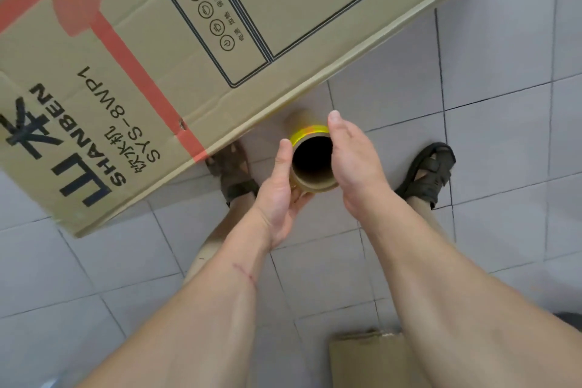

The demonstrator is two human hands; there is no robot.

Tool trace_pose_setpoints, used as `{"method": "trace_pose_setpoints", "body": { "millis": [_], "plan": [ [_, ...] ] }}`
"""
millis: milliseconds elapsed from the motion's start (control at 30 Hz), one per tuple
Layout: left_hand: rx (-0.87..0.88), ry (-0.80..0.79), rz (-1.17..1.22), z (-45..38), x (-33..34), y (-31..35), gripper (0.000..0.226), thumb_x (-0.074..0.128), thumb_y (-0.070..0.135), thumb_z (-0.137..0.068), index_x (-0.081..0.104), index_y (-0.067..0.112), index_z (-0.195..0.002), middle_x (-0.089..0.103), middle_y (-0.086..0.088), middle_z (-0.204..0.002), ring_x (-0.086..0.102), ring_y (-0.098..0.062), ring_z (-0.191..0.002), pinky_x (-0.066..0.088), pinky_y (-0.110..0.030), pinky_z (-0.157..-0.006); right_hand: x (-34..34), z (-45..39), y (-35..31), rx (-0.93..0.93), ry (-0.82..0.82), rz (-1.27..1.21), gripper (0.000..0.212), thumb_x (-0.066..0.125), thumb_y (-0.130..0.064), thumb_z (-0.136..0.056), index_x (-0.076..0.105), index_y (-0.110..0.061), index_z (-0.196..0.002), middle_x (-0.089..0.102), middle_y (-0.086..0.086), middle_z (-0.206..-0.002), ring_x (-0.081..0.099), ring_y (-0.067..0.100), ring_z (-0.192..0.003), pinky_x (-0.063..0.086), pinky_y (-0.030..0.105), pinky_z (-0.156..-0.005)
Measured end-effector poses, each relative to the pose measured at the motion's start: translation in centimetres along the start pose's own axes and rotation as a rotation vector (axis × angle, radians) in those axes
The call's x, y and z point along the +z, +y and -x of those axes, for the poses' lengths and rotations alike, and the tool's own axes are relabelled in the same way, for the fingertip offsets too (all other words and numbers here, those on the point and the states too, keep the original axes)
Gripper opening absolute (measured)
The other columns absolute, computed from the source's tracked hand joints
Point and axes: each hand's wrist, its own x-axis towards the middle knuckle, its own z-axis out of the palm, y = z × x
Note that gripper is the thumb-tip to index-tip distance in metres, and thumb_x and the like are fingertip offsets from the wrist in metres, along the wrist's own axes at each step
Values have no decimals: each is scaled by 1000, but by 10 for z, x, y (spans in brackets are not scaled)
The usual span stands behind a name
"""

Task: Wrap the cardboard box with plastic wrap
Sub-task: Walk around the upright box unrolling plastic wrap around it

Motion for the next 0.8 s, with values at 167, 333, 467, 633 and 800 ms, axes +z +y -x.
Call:
{"method": "trace_pose_setpoints", "body": {
  "millis": [167,333,467,633,800],
  "plan": [
    [161,157,49,-8,22,2,58,48,55,-103,68,9,-132,74,-5,-128,64,-19,-128,43,-42,-118,-27,-2,18,53,-152,-137,68,58,-62,-84,56,-19,-136,63,-7,-133,55,3,-124,40,29,-107],
    [173,203,53,-9,39,7,55,48,58,-102,74,13,-119,78,-5,-120,68,-19,-122,47,-41,-113,-27,-2,12,73,-224,-145,60,41,-55,-100,33,-27,-152,42,-17,-144,38,-2,-130,29,23,-107],
    [109,164,95,-7,51,8,58,43,59,-102,69,16,-131,75,-5,-126,68,-18,-121,51,-39,-108,-37,-3,-16,31,-143,-94,49,32,-54,-103,46,-28,-143,49,-12,-137,44,4,-127,35,22,-99],
    [17,77,181,-9,78,6,72,31,70,-101,66,19,-136,72,-7,-133,61,-22,-130,42,-40,-116,-47,-20,-36,-110,-66,56,48,32,-46,-106,47,-23,-145,44,-8,-147,38,4,-136,26,29,-116],
    [118,183,123,-21,85,17,41,41,41,-105,74,16,-97,74,-10,-101,66,-23,-100,48,-41,-98,-58,-28,-15,64,-117,-78,43,37,-56,-102,59,-28,-126,61,-10,-127,54,4,-116,36,23,-94]
  ]
}}
